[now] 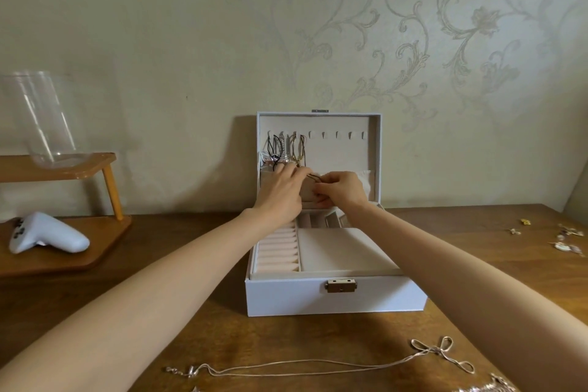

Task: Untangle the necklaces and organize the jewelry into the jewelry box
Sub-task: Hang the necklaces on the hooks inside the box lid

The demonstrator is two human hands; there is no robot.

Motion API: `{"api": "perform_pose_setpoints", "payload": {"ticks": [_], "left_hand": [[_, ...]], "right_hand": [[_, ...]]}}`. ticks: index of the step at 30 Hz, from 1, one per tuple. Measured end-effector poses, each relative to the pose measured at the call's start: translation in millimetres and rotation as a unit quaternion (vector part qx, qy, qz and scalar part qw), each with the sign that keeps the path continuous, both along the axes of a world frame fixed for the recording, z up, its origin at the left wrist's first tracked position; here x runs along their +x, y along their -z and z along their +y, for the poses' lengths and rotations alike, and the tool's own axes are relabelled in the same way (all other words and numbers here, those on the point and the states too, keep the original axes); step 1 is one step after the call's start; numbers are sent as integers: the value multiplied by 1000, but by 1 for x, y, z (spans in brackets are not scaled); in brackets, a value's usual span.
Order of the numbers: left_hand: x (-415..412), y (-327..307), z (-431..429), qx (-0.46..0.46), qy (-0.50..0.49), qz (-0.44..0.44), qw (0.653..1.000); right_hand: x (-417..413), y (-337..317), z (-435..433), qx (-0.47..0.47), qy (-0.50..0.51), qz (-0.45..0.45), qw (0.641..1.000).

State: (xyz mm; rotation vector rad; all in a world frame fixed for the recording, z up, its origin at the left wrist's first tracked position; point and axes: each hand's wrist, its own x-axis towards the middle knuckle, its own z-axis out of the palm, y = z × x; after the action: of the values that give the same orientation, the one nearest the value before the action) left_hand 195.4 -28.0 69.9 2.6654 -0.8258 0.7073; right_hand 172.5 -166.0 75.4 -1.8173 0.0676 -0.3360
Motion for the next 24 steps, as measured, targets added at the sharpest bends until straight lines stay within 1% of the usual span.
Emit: {"api": "perform_pose_setpoints", "payload": {"ticks": [5,7,10,14,16,17,20,22,24], "left_hand": [[-1,7,1,7,-17,-44,999],[-2,8,-1,0,-27,-58,998],[-3,8,-4,-4,-42,-68,997],[-3,7,-5,-14,-50,-67,996],[-2,5,-5,-20,-47,-47,998],[-1,3,-5,-22,-45,-34,998],[2,-3,-4,-36,-37,11,999],[2,-5,-3,-53,-20,44,997],[0,-6,-1,-79,0,54,995]], "right_hand": [[3,-4,-16,-68,58,-60,994],[4,-7,-17,-77,66,-89,991],[8,-13,-16,-47,61,-115,990],[19,-24,-16,29,30,-111,993],[25,-27,-17,27,48,-113,992],[27,-27,-17,1,64,-116,991],[32,-26,-16,-130,98,-140,977],[30,-26,-16,-189,110,-143,965],[29,-26,-18,-250,113,-140,951]]}}
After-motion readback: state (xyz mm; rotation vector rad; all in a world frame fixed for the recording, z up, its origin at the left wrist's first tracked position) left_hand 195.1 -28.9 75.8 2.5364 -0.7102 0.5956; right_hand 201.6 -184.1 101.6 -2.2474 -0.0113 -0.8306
